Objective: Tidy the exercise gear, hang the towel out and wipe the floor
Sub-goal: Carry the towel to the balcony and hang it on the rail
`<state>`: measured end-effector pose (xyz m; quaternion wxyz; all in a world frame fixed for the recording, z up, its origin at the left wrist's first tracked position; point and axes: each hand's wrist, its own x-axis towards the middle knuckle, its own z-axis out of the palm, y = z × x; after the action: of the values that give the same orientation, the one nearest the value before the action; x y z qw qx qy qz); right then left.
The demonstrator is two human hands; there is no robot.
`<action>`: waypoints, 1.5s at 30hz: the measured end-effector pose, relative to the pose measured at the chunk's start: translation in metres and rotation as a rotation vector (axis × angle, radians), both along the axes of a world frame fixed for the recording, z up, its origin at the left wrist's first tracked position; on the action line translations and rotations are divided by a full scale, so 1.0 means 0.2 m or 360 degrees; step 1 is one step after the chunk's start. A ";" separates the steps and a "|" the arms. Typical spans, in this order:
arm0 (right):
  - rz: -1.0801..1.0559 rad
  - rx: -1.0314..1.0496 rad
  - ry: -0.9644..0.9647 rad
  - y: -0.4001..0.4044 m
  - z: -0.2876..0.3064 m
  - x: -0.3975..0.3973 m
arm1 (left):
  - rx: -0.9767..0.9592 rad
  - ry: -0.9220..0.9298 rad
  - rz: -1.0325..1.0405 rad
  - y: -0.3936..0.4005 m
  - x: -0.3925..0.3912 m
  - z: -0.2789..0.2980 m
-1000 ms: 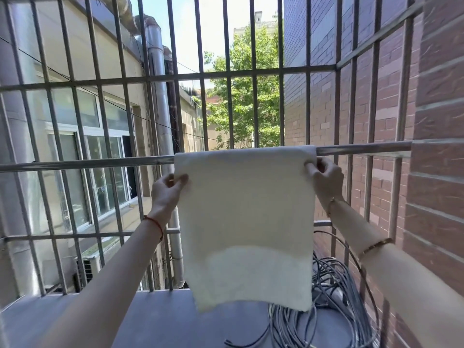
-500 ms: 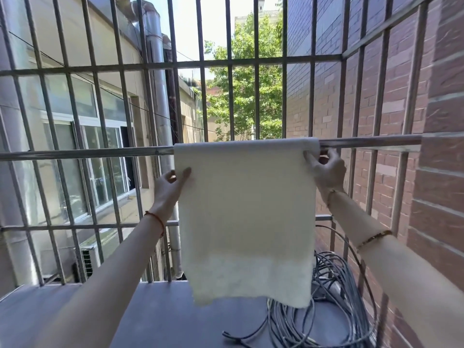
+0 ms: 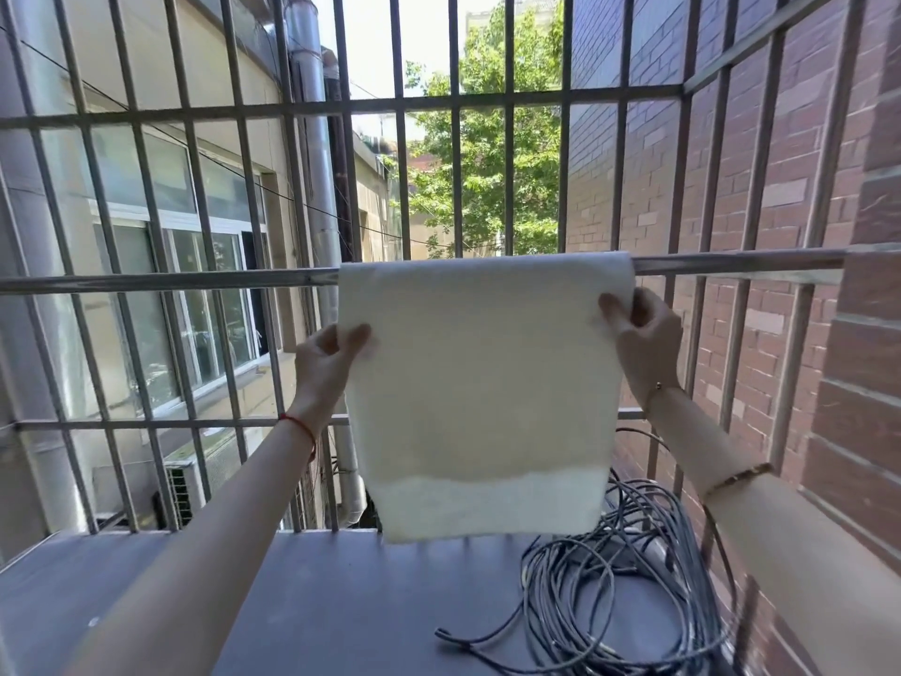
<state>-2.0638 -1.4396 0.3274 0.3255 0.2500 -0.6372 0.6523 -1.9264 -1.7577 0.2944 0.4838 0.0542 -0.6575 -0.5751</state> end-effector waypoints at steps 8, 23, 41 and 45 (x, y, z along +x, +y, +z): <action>-0.0235 -0.0036 0.0003 -0.02 0.24 -0.07 | 0.0035 0.0099 0.0107 0.01 -0.07 0.19; -0.0948 0.0444 0.0224 -0.07 0.32 -0.15 | 0.0049 -0.0073 0.0321 -0.04 -0.16 0.19; 0.0206 0.0942 -0.0784 0.04 -0.62 -0.21 | -0.0147 -0.0770 -0.0135 -0.14 -0.11 -0.58; 0.0176 0.0838 -0.0764 0.06 -0.73 -0.17 | -0.0163 -0.0813 -0.0146 -0.13 -0.09 -0.66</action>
<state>-2.0968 -1.4283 0.1813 0.0551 0.1991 -0.8272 0.5226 -1.9437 -1.7837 0.1624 0.2777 0.1431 -0.7884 -0.5300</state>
